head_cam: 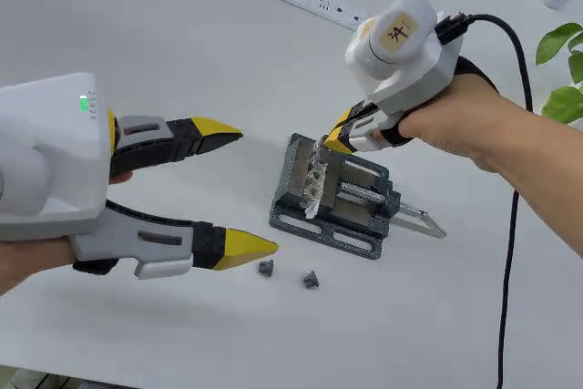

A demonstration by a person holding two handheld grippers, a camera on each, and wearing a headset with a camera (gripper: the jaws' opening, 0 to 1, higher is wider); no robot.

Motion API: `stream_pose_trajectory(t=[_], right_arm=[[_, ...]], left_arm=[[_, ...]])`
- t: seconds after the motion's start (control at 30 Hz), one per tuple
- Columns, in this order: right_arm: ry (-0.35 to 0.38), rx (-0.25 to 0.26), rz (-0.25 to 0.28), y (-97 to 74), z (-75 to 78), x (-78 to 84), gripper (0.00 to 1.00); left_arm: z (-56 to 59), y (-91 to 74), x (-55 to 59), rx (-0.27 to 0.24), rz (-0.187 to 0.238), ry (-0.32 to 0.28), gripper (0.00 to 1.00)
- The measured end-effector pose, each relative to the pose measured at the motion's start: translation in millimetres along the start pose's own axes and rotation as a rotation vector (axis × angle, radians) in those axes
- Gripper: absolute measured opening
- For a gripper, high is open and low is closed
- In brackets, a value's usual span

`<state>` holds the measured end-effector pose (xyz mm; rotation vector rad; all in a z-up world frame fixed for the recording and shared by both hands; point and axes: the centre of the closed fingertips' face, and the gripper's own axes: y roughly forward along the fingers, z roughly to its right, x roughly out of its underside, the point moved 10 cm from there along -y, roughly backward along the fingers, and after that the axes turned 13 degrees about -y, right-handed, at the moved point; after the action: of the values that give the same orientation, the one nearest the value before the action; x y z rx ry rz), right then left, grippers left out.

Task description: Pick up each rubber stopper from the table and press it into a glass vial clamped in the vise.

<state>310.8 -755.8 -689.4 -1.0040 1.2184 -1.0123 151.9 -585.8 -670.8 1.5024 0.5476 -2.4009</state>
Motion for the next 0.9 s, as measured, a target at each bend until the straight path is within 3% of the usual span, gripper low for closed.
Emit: stream_pose_trajectory(t=[0.77,0.9], right_arm=[[-0.060,0.039,-0.019,1.1,-3.0,-1.2,0.00],[-0.034,0.036,-0.022,0.7,1.0,-2.0,0.00]], left_arm=[[3.3,3.5,-2.8,0.010,-0.006,0.010,0.65],[4.9,2.9,-6.5,0.010,-0.005,0.016,0.65]])
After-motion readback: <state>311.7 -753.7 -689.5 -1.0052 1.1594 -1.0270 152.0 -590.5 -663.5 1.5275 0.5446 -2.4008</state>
